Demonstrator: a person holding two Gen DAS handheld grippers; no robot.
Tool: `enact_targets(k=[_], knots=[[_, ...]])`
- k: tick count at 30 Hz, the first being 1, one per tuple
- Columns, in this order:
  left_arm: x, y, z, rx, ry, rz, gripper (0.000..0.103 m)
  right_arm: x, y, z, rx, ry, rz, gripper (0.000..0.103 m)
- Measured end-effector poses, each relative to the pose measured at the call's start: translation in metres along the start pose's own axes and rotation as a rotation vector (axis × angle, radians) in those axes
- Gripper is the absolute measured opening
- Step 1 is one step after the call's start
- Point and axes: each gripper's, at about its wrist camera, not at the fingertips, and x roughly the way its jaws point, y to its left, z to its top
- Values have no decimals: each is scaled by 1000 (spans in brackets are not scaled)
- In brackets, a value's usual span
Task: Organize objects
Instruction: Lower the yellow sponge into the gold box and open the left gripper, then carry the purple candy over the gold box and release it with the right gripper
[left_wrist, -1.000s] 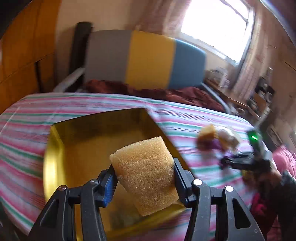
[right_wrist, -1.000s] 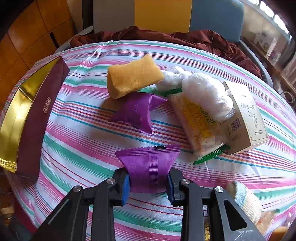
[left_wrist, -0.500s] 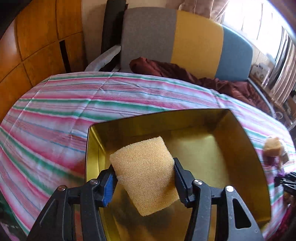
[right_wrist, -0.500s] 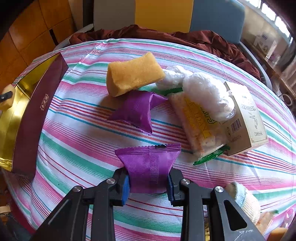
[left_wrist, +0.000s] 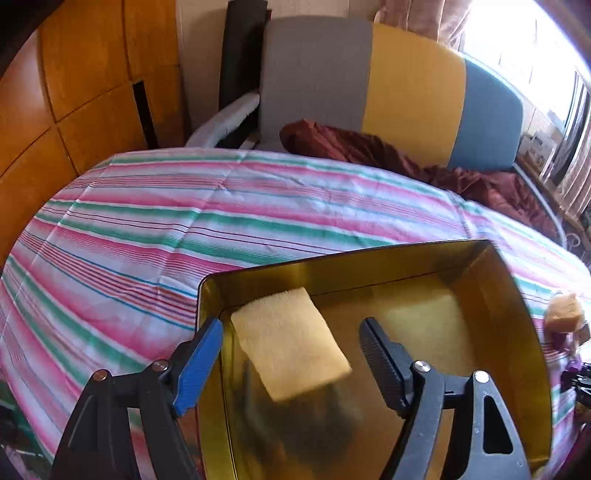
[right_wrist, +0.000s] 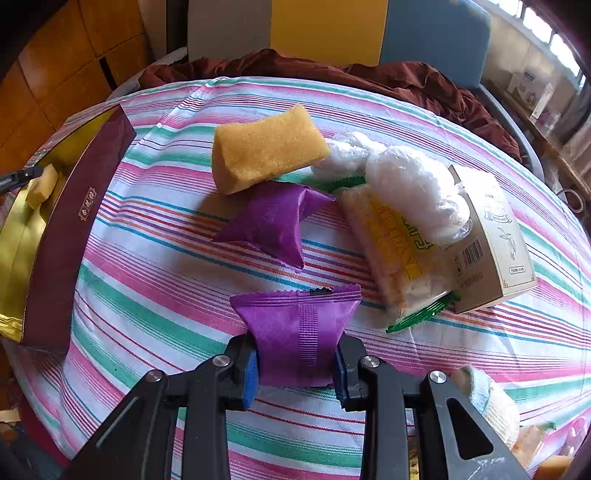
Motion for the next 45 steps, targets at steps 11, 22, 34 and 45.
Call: enact_targets(k=[11, 22, 34, 45], knots=[[-91, -28, -65, -8, -79, -105, 77, 0, 6, -3, -16, -9, -29, 32], [-128, -49, -131, 20, -69, -162, 77, 1, 9, -2, -6, -7, -57, 32], [-180, -28, -136, 14, -213, 64, 77, -71, 107, 23, -45, -183, 131, 31], [-197, -1, -133, -9, -266, 203, 77, -26, 283, 63, -221, -77, 336, 32]])
